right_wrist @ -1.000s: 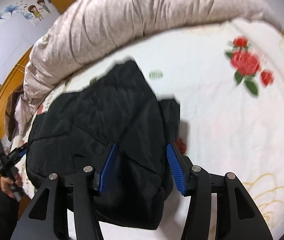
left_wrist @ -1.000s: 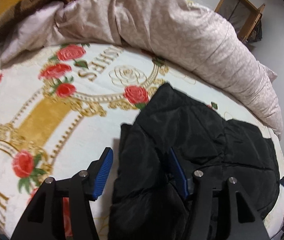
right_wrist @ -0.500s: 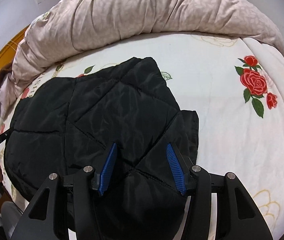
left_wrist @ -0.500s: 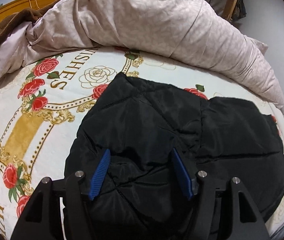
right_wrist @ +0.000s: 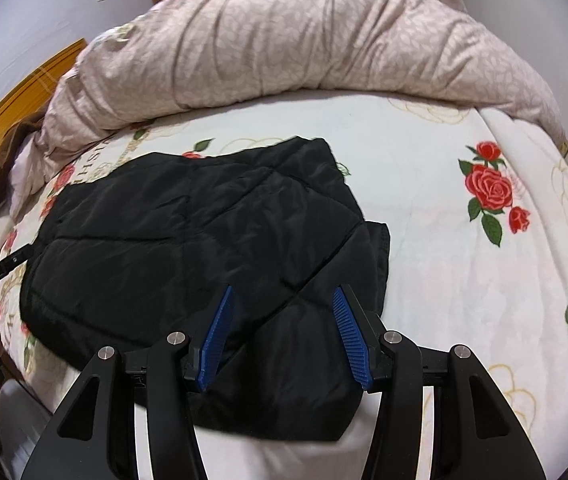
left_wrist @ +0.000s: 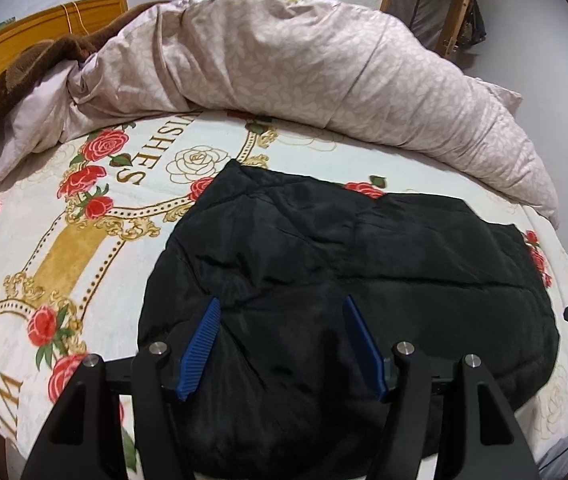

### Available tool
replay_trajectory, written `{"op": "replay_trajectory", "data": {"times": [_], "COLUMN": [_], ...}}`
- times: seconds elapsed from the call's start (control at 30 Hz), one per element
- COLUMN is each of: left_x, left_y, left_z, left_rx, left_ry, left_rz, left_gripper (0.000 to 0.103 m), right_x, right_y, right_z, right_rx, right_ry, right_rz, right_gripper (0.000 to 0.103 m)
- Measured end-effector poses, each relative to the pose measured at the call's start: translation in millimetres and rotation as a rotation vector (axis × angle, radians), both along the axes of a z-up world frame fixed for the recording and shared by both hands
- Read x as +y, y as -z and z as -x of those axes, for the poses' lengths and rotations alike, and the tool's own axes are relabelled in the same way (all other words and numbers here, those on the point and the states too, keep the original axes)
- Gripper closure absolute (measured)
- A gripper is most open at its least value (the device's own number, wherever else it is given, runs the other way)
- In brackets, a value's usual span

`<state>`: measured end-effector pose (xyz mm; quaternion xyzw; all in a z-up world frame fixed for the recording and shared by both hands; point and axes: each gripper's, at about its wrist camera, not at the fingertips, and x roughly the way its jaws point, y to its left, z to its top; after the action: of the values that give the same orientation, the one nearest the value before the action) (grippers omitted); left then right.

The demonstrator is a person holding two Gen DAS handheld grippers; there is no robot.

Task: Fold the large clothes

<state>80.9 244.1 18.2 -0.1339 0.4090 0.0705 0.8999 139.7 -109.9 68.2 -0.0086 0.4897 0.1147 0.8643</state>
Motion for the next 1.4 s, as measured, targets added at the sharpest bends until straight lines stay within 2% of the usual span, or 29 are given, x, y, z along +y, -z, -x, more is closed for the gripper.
{"op": "replay_trajectory", "data": {"times": [0.4,0.57,1.0,1.1,1.4], "left_x": [-64.4,-82.1,-111.4,-116.3,-123.7], "left_y": [-30.3,-33.8,-49.3,-51.3,-49.0], "left_z": [60.2,75.6,103.1,110.8,122.9], "left_rx": [-0.028,-0.01,0.007,0.012,0.033], "left_ry": [0.057,0.075,0.062,0.054,0.057], "left_rz": [-0.025,-0.016,-0.041,-0.041,-0.016], "left_gripper": [0.036,0.036,0.036,0.036,0.036], "right_x": [26.3,27.9,24.4,25.9,31.2], "right_y": [-31.3,-37.3,-51.8,-53.7,-51.5], "right_z": [64.7,81.1,121.4,132.7,146.3], "right_rx": [-0.093,-0.11,-0.134,-0.139,-0.131], "right_ry": [-0.061,-0.068,-0.054,-0.056,-0.087], "right_rz": [0.015,0.021,0.019,0.025,0.03], "right_gripper": [0.051,0.051,0.05,0.042,0.042]}}
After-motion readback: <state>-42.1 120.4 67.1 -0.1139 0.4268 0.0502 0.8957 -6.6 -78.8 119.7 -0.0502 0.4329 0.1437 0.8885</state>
